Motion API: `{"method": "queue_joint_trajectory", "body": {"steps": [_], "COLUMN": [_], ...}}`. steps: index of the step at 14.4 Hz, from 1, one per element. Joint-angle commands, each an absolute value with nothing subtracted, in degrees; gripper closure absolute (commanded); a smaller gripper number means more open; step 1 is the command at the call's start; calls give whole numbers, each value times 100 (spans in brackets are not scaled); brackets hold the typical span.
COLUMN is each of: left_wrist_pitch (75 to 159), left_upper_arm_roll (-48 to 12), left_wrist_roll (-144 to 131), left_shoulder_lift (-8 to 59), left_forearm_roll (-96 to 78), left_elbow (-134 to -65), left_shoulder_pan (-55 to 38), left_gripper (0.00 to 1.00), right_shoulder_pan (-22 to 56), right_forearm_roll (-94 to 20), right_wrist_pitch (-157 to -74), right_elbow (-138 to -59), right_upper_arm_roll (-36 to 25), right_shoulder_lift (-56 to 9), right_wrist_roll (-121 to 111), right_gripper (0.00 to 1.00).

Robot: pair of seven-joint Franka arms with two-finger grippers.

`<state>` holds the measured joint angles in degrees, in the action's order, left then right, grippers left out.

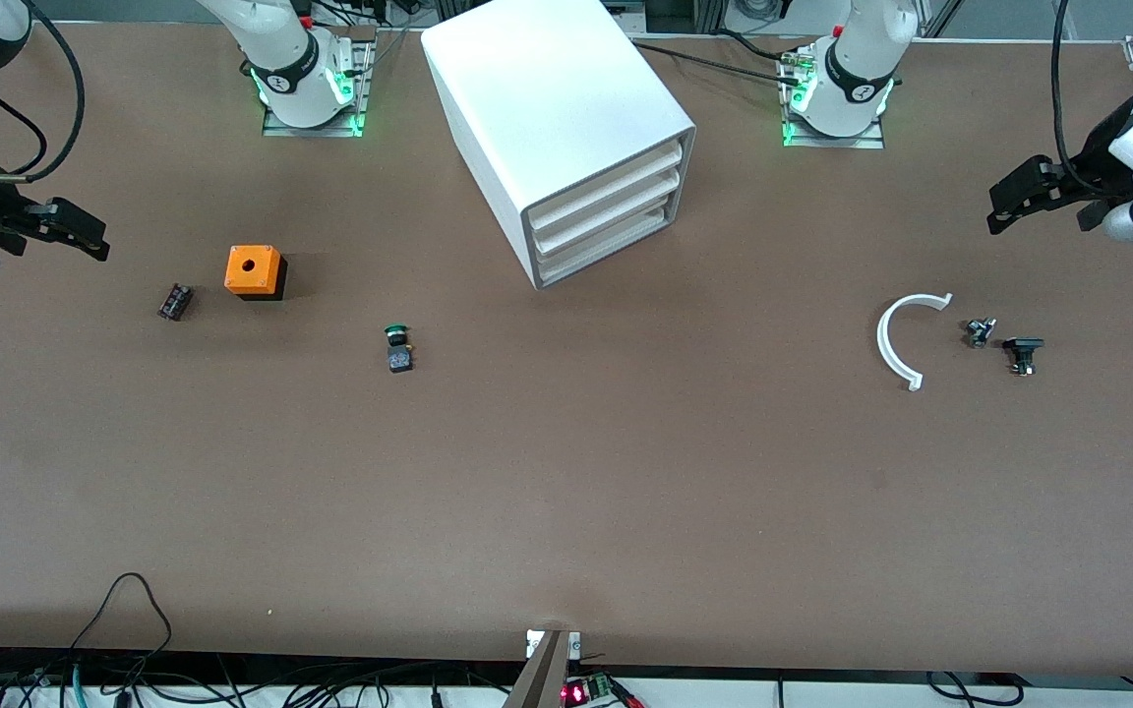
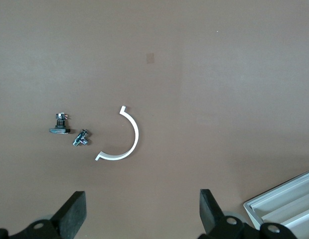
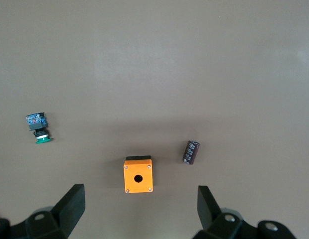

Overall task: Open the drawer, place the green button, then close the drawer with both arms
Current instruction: 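Move the right gripper toward the green button while the left gripper approaches the cabinet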

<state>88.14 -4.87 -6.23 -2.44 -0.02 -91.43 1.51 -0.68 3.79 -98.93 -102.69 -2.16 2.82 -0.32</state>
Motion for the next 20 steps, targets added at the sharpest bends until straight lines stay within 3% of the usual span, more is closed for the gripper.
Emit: {"method": "queue_joint_trajectory", "body": {"steps": [1,20], "left_wrist_pitch": [8666,8666], "left_upper_arm_roll": [-510,-738], "left_wrist_roll": [-642,-536], "left_shoulder_lift": [-220,228], "left_forearm_roll": [9,53], "left_elbow": [-9000,-8921], "left_shoulder_pan": [176,97], "left_gripper": [0,0], "right_shoulder_pan": [-105,-97], "right_forearm_roll": [325,299], "right_wrist_pitch": [-9791,-9606], "right_elbow": [-10230,-10090], "right_upper_arm_roll": [-167,-167], "right_shoulder_lift": [351,212], "right_wrist_roll": [-106,-35], "right_gripper": [0,0]}}
